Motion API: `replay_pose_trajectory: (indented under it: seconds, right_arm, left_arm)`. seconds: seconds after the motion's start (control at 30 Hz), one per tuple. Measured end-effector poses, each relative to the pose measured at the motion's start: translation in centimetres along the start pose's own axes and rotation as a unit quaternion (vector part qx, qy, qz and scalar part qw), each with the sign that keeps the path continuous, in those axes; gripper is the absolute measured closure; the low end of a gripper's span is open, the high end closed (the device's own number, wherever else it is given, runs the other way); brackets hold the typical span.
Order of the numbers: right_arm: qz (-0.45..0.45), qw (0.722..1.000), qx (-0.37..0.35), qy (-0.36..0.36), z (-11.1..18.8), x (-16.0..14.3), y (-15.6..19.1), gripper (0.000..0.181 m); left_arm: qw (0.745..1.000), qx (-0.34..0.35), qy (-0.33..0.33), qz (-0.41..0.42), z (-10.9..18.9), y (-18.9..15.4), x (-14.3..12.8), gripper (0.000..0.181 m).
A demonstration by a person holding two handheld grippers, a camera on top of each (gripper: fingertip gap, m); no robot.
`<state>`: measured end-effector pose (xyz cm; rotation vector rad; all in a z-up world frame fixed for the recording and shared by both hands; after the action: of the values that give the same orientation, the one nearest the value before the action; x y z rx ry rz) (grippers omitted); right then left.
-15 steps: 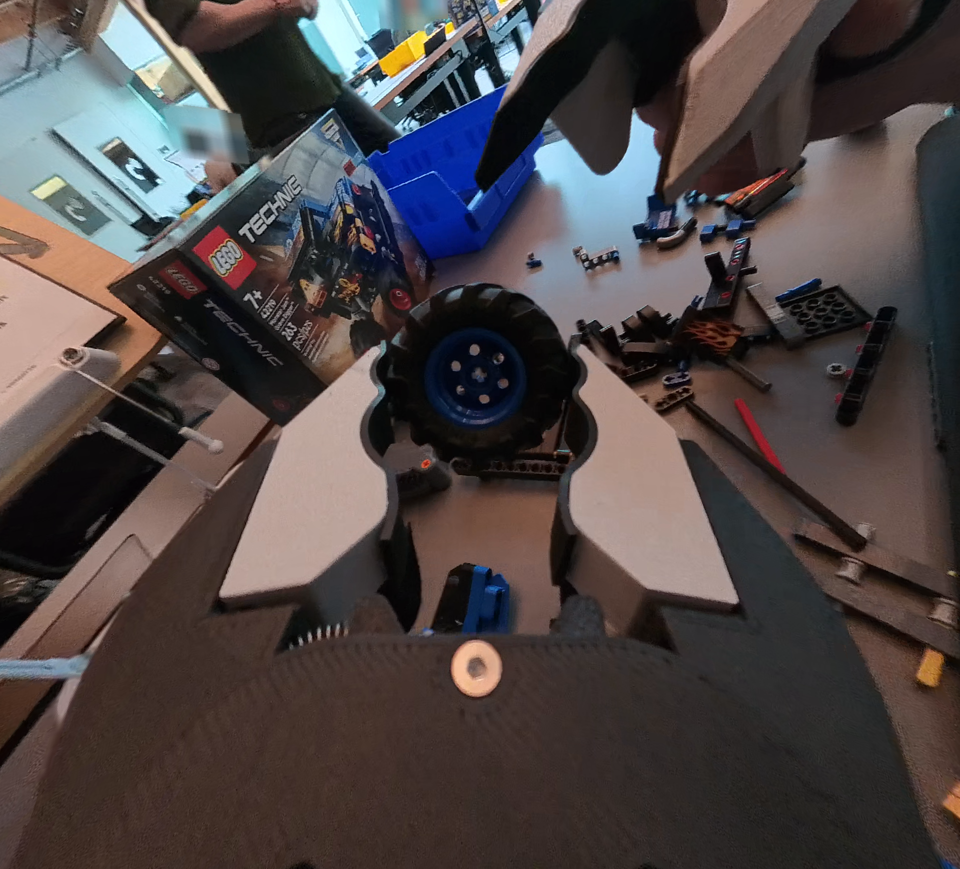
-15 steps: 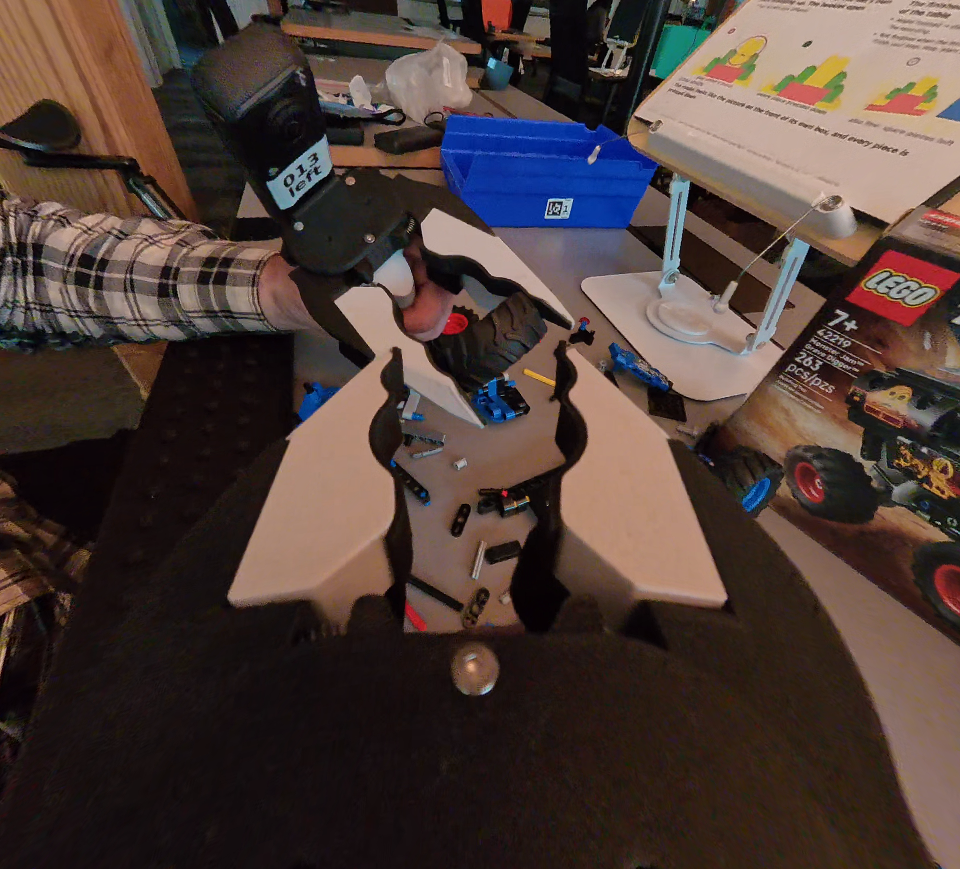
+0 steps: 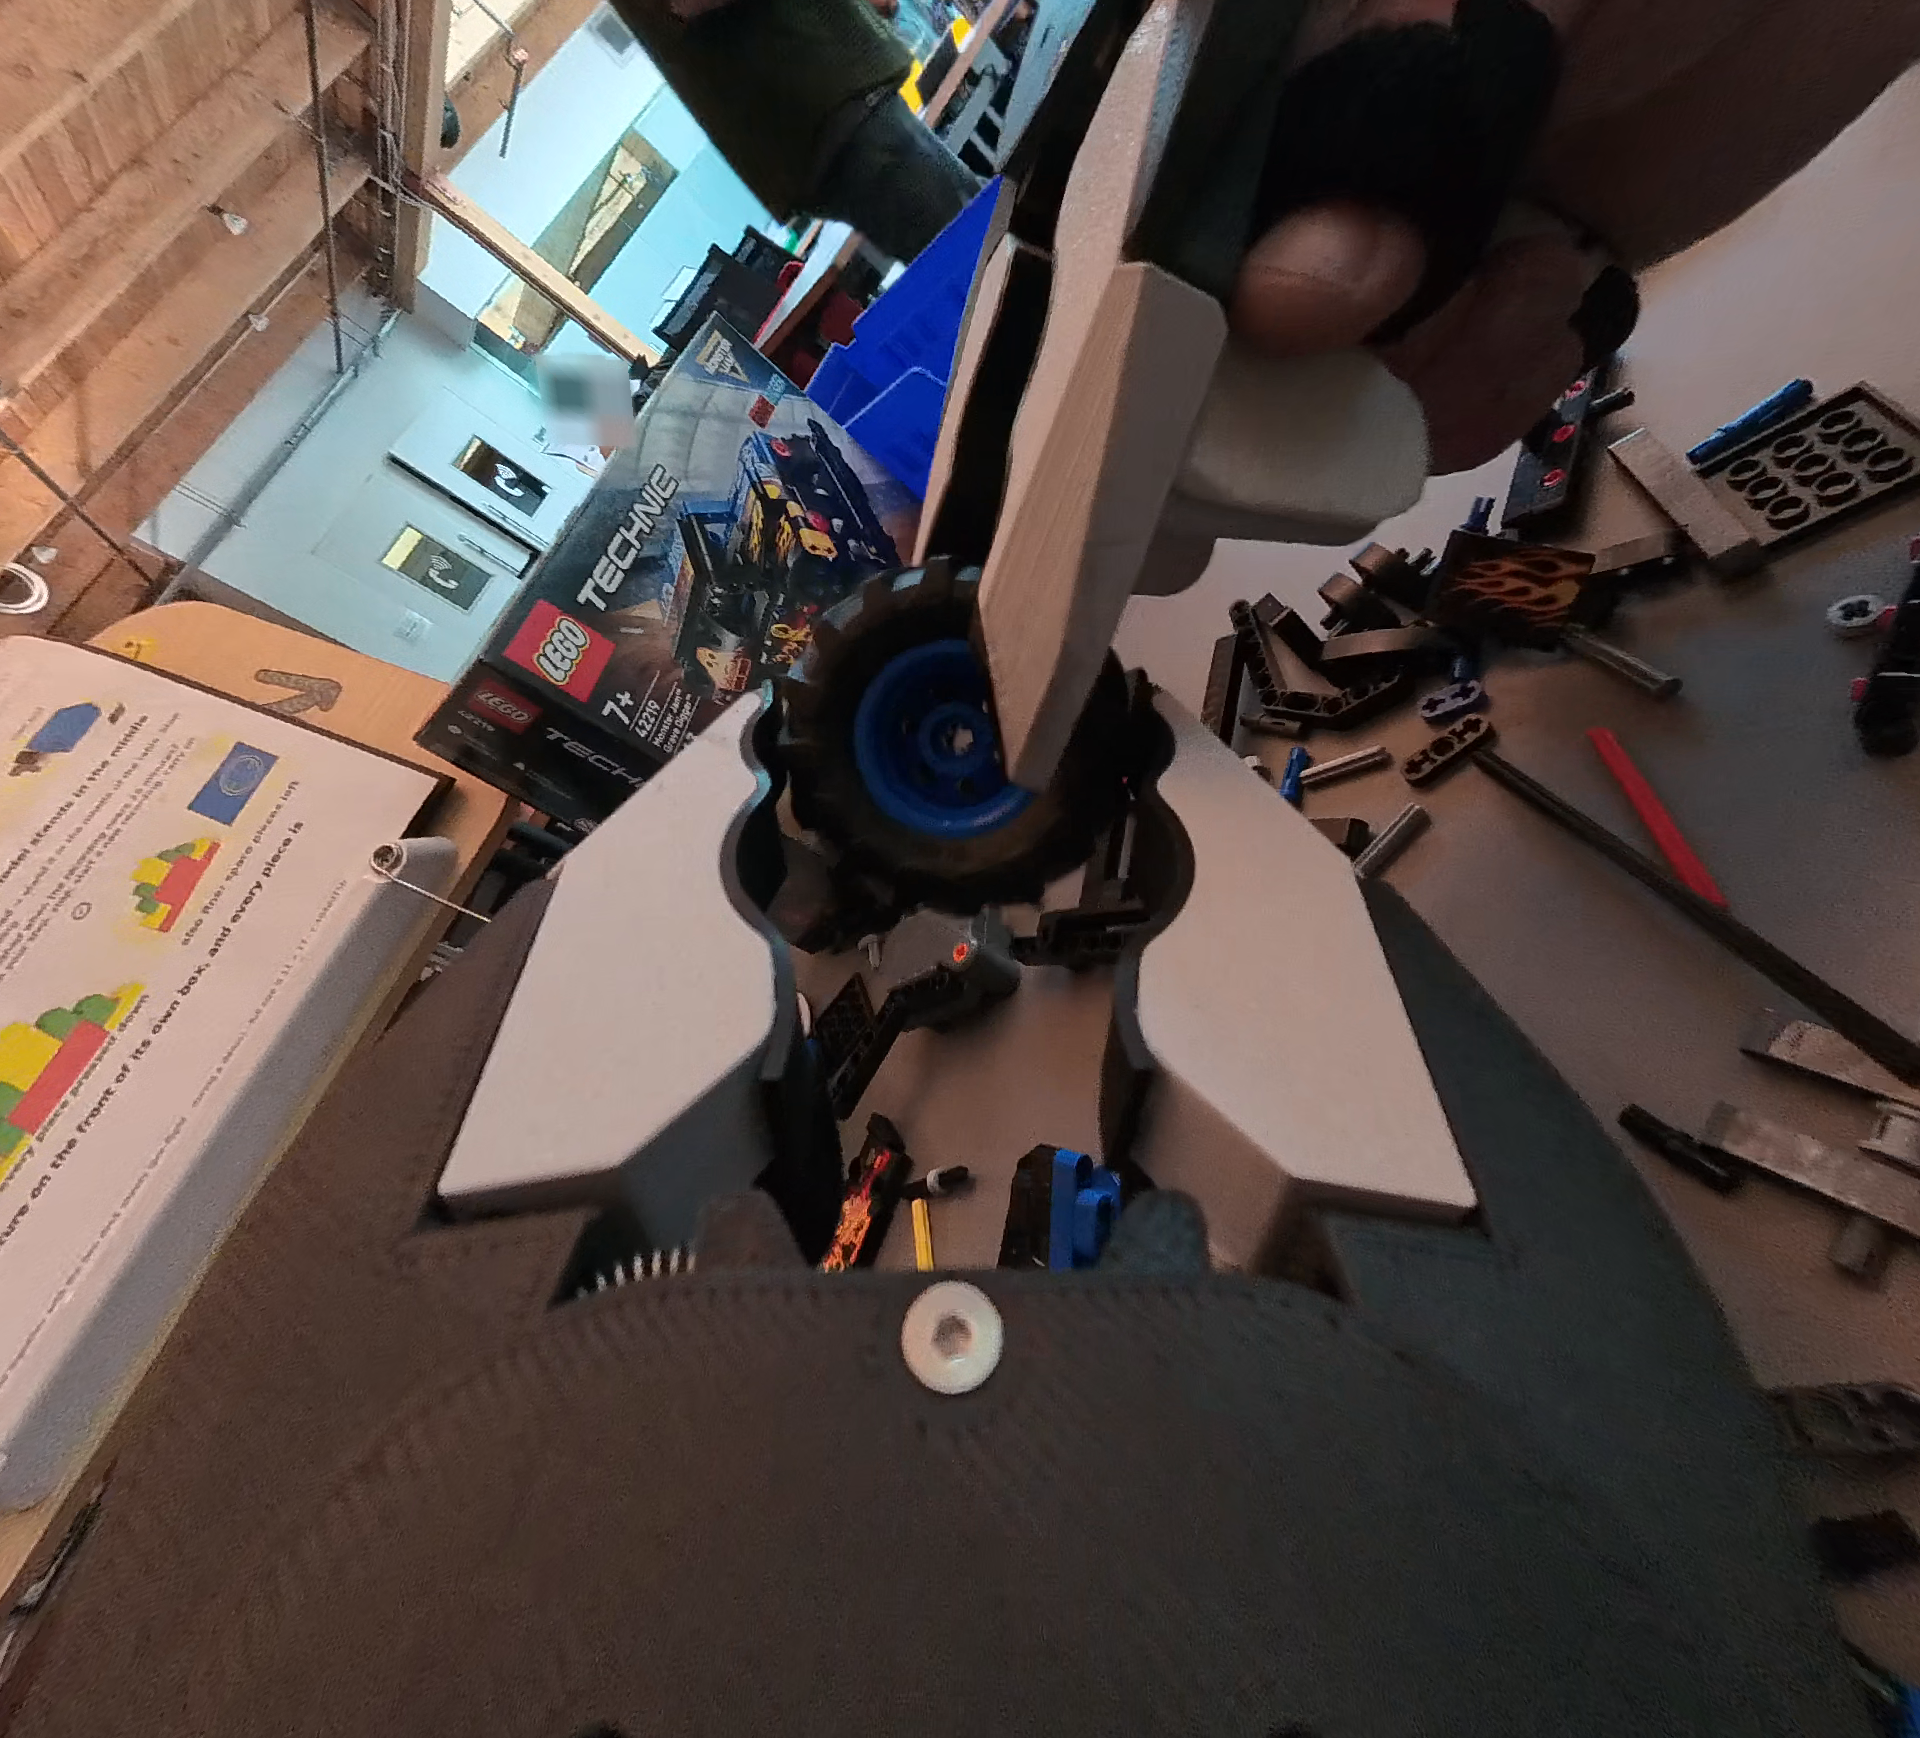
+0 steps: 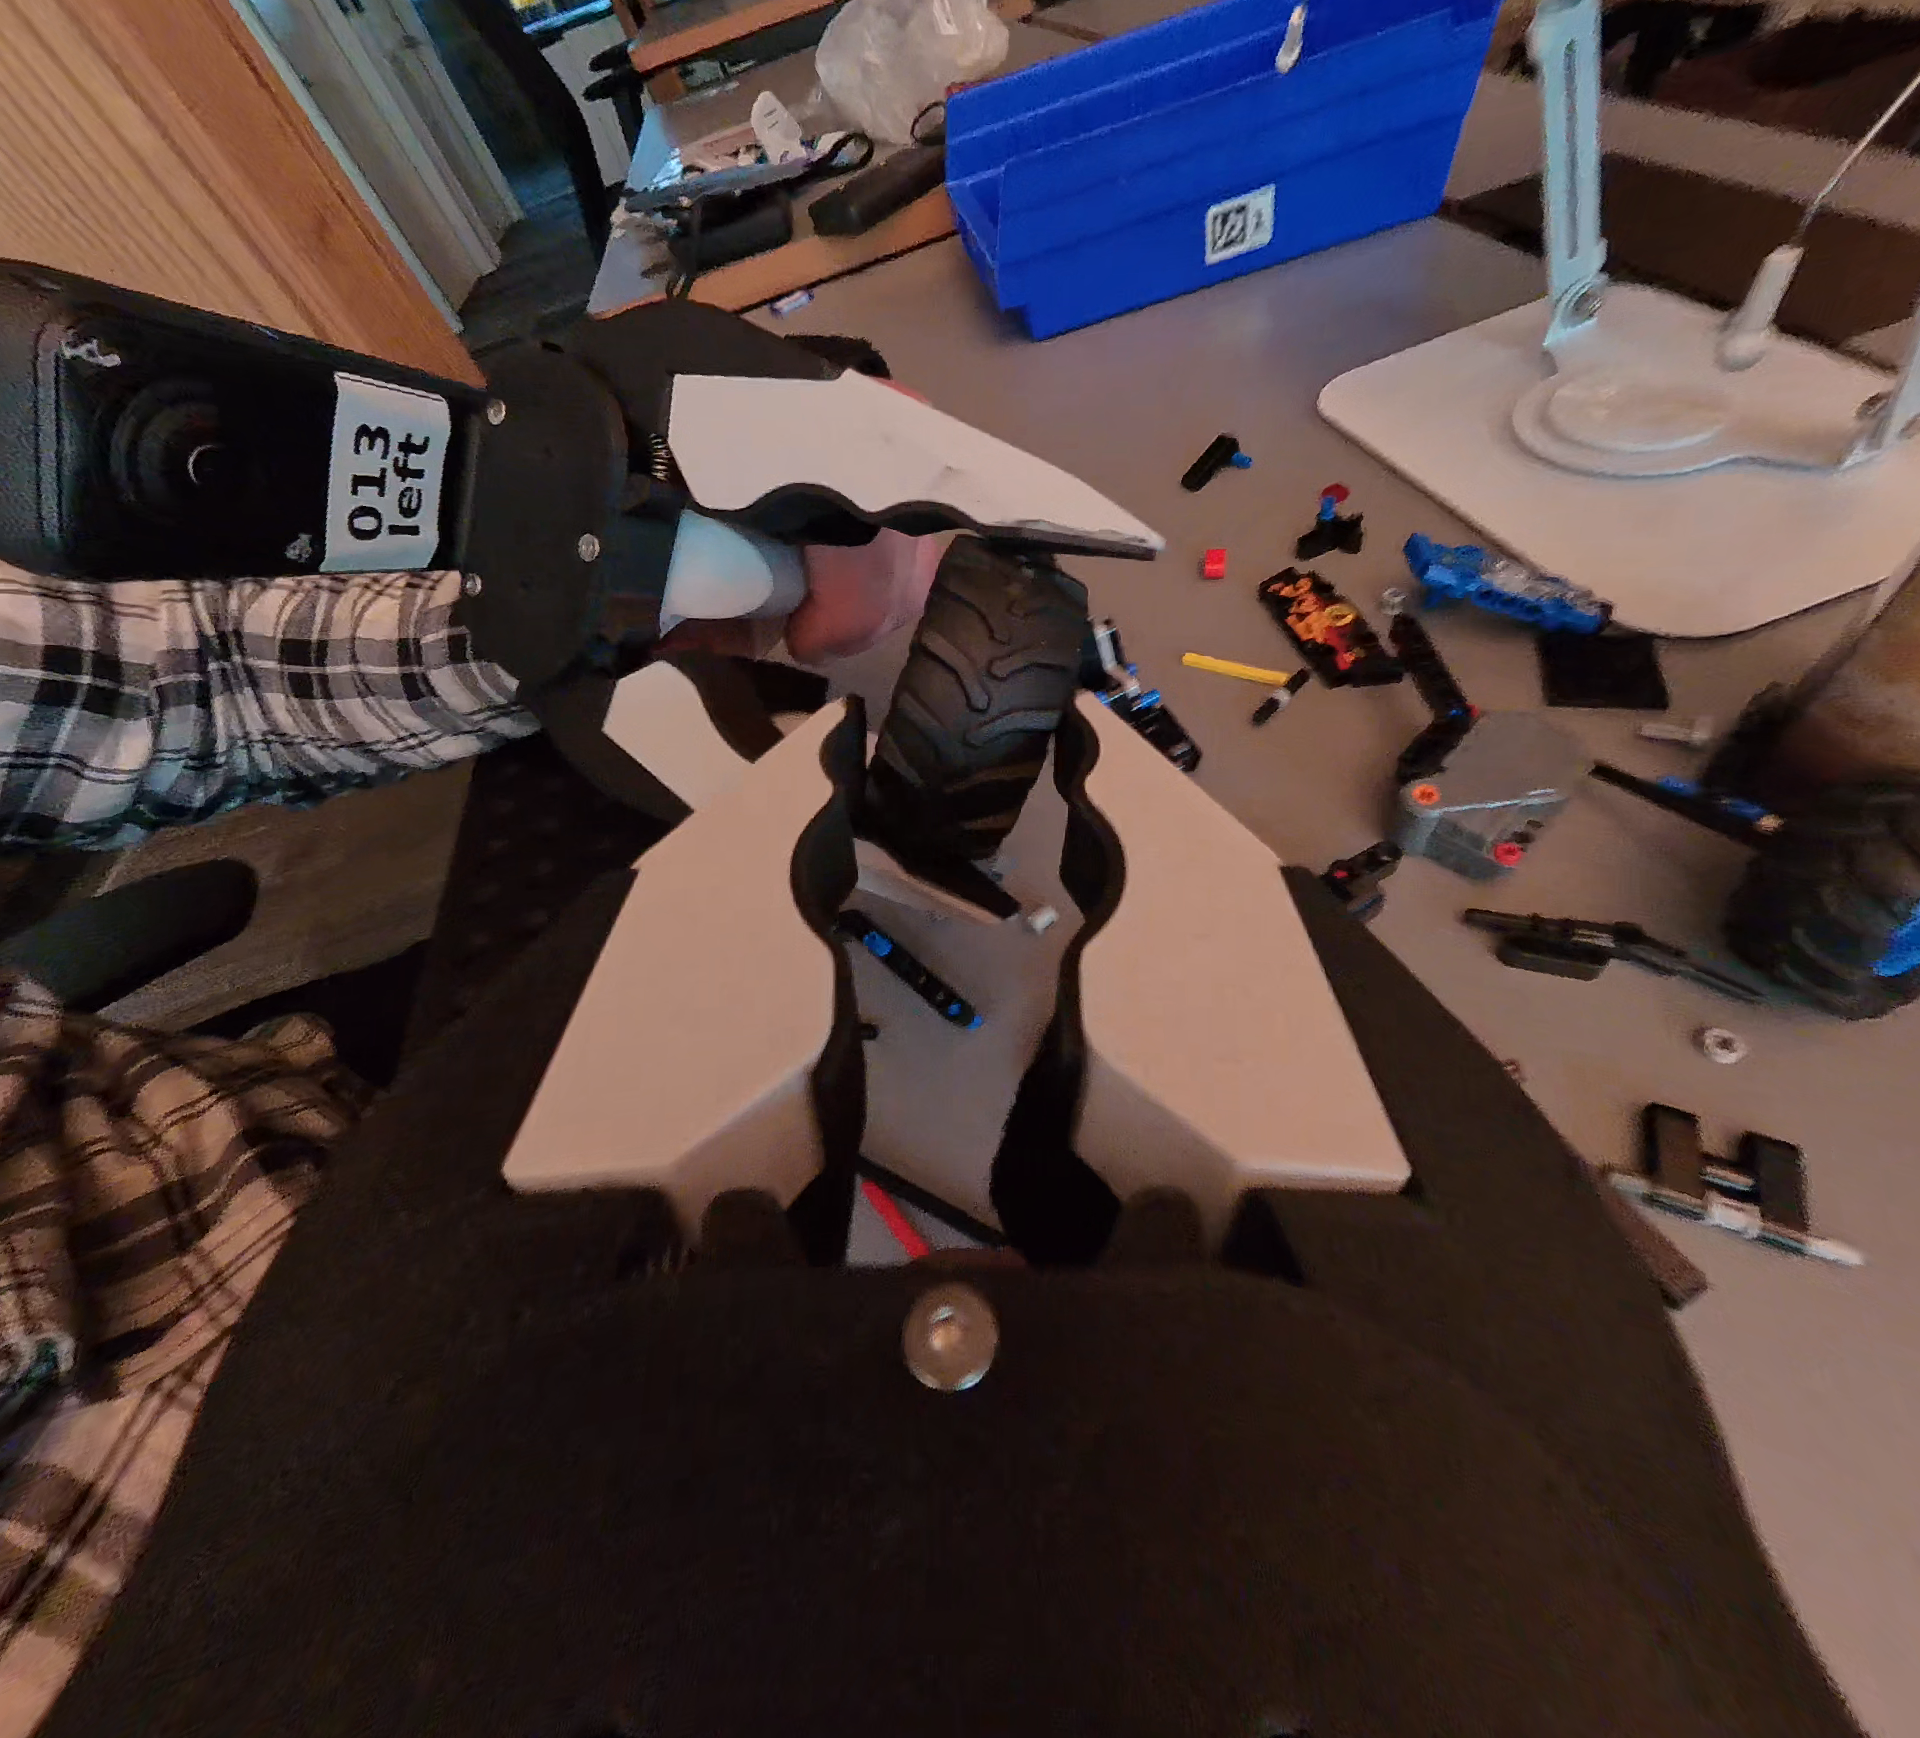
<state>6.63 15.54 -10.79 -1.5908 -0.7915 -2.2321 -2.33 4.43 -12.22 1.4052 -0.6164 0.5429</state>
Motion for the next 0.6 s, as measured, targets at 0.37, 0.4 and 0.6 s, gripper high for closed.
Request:
replay_pose_trajectory:
  seconds: [0.37, 0.4, 0.6]
  right_arm:
    - [0.030, 0.996, -0.074, -0.033, 5.4, 0.4, -1.5, 0.155]
    - [0.036, 0.995, -0.090, -0.028, 5.9, 0.4, -1.8, 0.154]
    - [0.053, 0.991, -0.124, -0.017, 7.0, -0.1, -2.4, 0.155]
  left_arm:
    - [0.995, 0.048, -0.006, 0.092, 1.4, 3.7, -1.4, 0.174]
    - [0.993, 0.052, -0.011, 0.106, 1.5, 4.1, -1.5, 0.181]
    - [0.985, 0.052, -0.025, 0.160, 1.9, 5.0, -2.0, 0.144]
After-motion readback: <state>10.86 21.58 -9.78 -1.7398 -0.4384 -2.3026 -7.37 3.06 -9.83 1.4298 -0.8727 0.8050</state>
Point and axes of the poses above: each gripper's, where its closed fingertips meet, z back along the fingers, x out of its top, y = z × x across the jaws, the point moved 10 cm from there along z, back along the fingers, and after that the axes turned 7 degrees about x, right-handed, at the moved point
